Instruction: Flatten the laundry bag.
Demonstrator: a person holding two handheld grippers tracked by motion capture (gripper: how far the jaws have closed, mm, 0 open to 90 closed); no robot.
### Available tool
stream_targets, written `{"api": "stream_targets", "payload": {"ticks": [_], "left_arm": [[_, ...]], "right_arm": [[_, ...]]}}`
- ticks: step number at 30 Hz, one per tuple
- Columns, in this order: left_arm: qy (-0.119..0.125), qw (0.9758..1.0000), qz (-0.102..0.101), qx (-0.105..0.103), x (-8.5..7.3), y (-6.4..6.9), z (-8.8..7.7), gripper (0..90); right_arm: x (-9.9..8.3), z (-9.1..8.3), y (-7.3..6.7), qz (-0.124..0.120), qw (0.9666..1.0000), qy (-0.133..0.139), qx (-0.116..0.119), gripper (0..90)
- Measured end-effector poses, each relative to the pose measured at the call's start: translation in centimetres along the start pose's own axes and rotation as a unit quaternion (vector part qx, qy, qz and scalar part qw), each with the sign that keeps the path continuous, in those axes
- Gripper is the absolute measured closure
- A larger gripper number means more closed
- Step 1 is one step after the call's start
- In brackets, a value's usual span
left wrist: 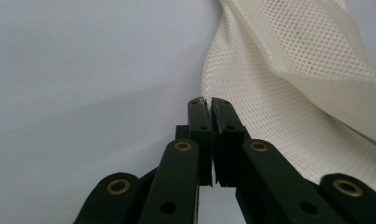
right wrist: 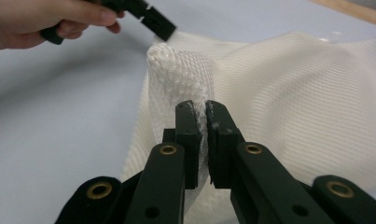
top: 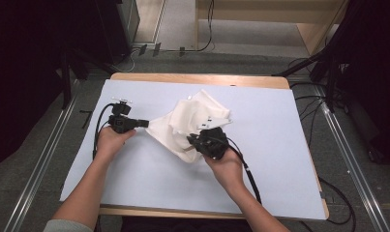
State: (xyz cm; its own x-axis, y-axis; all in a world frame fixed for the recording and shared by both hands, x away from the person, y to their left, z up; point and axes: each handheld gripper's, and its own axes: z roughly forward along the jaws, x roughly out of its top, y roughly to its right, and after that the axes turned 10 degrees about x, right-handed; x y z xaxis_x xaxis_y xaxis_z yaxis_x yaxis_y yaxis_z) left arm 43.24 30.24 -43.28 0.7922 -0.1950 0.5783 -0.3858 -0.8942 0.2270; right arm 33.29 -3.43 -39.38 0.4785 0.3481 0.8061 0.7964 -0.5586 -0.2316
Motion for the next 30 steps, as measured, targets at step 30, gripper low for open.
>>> {"api": "stream_targets", "payload": {"ticks": [30], "left_arm": [[0.03,0.9987,0.029,0.03,0.2,0.8,-1.1,78.6]], "right_arm": [[-6.9,-3.0,1.5,0.063,0.9971,-0.015,-0.039,83.7]]}}
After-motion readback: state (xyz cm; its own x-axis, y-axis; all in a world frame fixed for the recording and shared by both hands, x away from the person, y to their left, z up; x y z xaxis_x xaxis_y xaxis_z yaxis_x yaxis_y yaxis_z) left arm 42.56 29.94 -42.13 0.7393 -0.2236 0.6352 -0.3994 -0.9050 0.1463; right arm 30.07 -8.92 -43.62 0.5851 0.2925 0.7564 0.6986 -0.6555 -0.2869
